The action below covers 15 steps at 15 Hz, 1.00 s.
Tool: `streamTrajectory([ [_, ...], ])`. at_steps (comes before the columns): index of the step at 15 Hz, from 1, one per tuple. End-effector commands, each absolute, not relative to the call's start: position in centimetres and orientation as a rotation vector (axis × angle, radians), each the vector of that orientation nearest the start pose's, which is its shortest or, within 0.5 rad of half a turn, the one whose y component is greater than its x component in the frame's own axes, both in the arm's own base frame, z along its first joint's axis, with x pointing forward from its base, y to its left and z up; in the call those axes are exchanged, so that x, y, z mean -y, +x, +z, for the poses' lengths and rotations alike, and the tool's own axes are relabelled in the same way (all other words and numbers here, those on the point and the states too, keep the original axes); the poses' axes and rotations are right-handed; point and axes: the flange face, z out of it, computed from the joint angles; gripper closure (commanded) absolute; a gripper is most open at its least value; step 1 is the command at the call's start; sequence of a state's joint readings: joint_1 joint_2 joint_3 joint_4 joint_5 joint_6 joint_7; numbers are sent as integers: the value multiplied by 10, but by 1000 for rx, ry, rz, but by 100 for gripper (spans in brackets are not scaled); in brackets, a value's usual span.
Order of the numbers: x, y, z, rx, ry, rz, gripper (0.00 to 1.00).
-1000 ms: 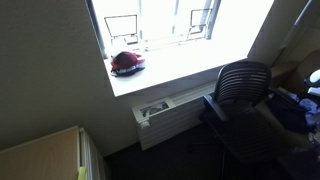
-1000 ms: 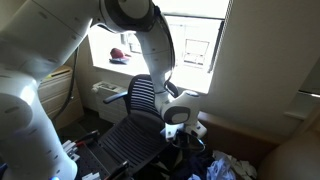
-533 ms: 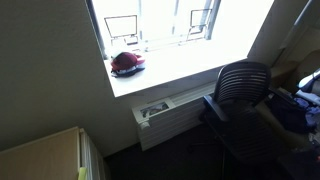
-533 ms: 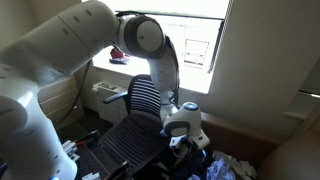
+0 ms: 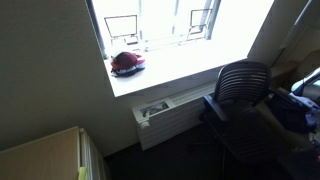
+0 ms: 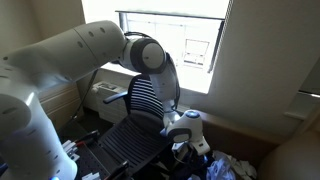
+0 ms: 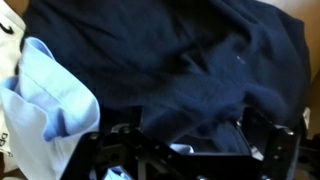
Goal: Take the black garment on the sofa and put it on the chair
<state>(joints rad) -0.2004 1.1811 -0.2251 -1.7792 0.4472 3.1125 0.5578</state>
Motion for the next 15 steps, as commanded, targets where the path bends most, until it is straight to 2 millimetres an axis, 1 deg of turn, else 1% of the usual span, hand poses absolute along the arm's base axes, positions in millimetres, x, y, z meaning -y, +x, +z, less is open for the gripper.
streamTrajectory([
  [1,289,497,-75,-2013,-2629,-47,0],
  [2,281,505,-70,-1965,-2615,-166,0],
  [3,286,498,-72,-1988,-2620,-102,0],
  [4,289,496,-73,-1999,-2624,-78,25],
  [5,288,498,-72,-1990,-2606,-98,27],
  [9,281,506,-70,-1960,-2577,-183,57],
  [11,279,511,-67,-1940,-2565,-252,69],
  [12,278,514,-63,-1935,-2555,-279,75],
  [13,278,519,-53,-1916,-2549,-330,83],
  [14,280,527,-37,-1886,-2556,-410,88],
  [15,281,533,-21,-1854,-2562,-499,98],
])
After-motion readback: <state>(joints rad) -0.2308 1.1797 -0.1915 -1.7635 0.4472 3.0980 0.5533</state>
